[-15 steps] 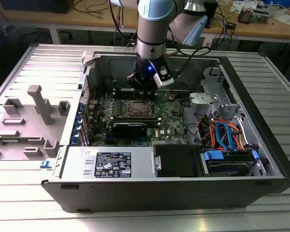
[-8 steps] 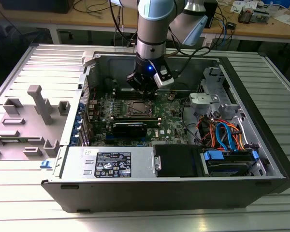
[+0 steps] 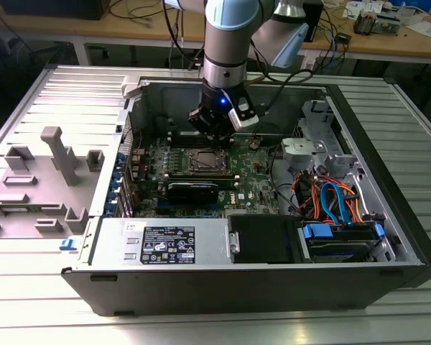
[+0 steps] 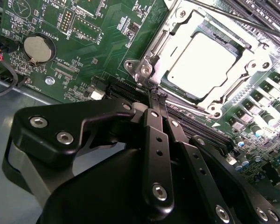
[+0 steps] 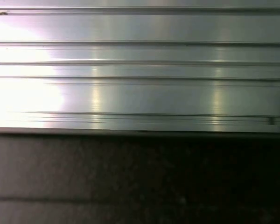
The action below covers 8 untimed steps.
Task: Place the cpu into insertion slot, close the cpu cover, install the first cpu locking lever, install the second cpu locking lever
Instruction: 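Install the first cpu locking lever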
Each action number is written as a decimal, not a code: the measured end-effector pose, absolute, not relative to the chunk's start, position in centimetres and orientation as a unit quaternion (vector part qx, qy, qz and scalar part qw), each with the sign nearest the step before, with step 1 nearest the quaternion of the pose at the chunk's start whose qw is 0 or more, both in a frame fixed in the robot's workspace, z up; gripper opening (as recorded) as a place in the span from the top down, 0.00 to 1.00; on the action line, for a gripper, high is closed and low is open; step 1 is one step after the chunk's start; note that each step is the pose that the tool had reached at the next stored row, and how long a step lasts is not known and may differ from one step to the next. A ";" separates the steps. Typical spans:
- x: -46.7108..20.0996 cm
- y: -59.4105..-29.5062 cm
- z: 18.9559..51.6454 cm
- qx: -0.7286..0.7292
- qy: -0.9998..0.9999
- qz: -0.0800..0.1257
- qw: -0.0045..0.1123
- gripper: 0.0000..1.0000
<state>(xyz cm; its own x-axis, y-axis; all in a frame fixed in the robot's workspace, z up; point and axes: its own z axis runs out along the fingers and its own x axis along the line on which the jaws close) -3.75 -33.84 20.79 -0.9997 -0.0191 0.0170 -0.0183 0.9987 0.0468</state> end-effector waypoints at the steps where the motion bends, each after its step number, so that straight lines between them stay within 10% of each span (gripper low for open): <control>1: -3.7 -33.8 20.8 0.009 -1.000 -0.023 0.009 0.89; 8: -3.6 -34.1 20.8 0.009 -1.000 -0.023 0.011 0.89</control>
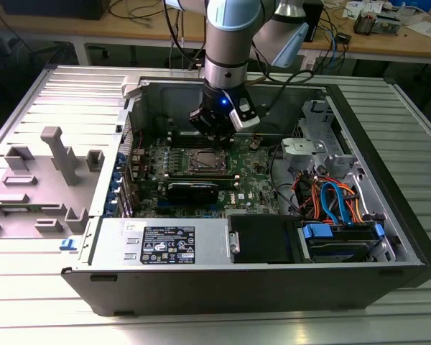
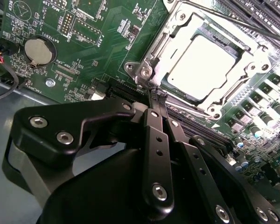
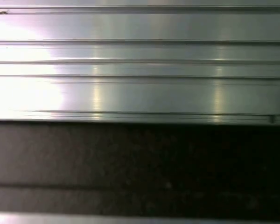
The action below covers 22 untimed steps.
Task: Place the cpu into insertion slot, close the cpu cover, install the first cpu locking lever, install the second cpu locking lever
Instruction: 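Install the first cpu locking lever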
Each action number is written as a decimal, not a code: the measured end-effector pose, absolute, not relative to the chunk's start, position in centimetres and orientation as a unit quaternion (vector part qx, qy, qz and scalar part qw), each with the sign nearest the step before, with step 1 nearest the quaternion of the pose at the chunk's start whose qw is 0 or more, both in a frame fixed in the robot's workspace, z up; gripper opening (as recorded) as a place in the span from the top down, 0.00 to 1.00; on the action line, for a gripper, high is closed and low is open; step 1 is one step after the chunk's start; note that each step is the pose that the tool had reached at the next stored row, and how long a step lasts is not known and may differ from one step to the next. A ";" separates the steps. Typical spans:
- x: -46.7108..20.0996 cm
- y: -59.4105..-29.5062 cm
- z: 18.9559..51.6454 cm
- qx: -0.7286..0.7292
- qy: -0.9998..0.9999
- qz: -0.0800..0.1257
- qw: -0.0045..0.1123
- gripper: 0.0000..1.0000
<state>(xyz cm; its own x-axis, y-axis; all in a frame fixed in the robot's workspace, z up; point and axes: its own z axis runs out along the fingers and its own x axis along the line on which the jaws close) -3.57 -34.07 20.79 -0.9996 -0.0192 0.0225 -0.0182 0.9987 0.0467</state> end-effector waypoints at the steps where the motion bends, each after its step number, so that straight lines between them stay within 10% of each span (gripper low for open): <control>1: -3.6 -34.1 20.8 0.009 -1.000 -0.023 0.012 0.89; 22: -3.4 -34.2 20.2 0.009 -1.000 -0.022 0.013 0.89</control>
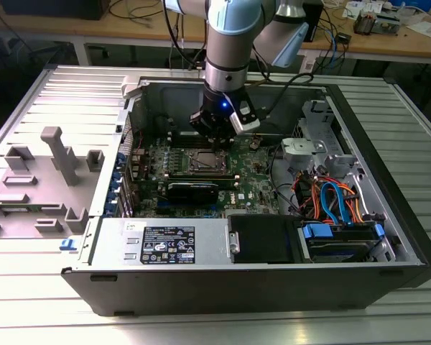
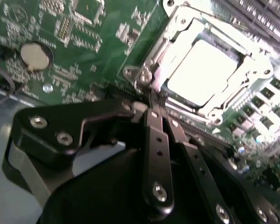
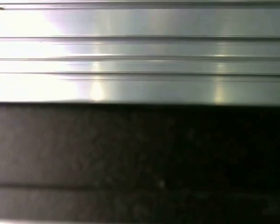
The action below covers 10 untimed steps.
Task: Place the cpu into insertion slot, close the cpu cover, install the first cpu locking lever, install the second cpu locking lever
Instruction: 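Install the first cpu locking lever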
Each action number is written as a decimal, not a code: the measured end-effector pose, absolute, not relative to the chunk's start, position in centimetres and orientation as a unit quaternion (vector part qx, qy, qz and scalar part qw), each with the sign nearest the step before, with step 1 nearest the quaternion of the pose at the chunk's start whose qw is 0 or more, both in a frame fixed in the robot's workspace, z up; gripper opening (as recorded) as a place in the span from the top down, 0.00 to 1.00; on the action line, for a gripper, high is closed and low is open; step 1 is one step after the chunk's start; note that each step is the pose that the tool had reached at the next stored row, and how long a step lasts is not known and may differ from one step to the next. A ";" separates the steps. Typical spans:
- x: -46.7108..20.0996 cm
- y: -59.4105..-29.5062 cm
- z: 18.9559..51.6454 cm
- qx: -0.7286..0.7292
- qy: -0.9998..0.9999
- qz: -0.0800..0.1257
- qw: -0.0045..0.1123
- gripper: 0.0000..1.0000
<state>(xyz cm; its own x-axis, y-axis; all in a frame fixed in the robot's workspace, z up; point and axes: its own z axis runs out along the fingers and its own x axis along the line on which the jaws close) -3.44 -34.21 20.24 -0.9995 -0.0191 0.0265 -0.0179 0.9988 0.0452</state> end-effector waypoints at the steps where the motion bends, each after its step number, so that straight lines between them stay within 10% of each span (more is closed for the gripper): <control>1: -3.4 -34.2 20.3 0.009 -1.000 -0.022 0.014 0.89; 10: -3.4 -34.1 20.7 0.009 -1.000 -0.022 0.016 0.89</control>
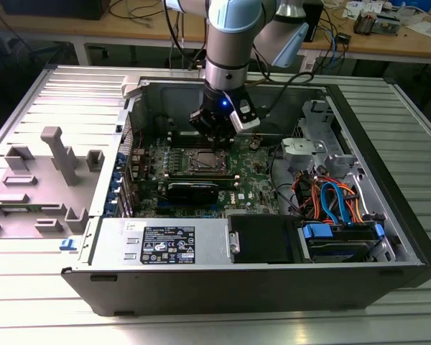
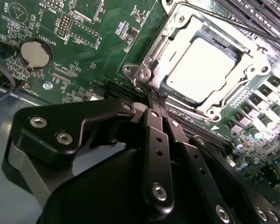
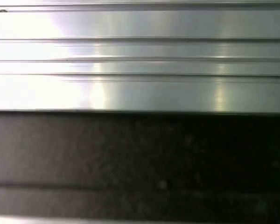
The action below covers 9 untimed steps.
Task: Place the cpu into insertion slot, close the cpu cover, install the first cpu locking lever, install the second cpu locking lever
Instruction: 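Install the first cpu locking lever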
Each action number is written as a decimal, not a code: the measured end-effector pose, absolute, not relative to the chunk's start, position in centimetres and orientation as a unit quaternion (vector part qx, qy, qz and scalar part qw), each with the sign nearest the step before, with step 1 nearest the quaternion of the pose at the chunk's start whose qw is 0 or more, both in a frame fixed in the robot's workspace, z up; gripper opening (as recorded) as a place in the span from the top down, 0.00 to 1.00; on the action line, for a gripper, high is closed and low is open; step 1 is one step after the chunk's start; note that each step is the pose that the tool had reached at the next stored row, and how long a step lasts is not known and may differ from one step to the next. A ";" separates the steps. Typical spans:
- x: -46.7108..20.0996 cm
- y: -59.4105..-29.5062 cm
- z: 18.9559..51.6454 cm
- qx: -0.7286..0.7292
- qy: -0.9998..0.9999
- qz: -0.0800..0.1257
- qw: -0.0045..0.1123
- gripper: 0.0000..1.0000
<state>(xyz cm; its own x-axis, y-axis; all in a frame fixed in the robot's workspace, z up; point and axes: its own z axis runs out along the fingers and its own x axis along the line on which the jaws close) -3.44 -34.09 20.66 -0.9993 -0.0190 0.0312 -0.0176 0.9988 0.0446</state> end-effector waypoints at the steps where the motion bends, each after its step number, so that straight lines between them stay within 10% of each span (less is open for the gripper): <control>1: -3.4 -34.1 20.8 0.009 -1.000 -0.022 0.016 0.89; 9: -3.4 -34.1 21.1 0.009 -1.000 -0.020 0.016 0.89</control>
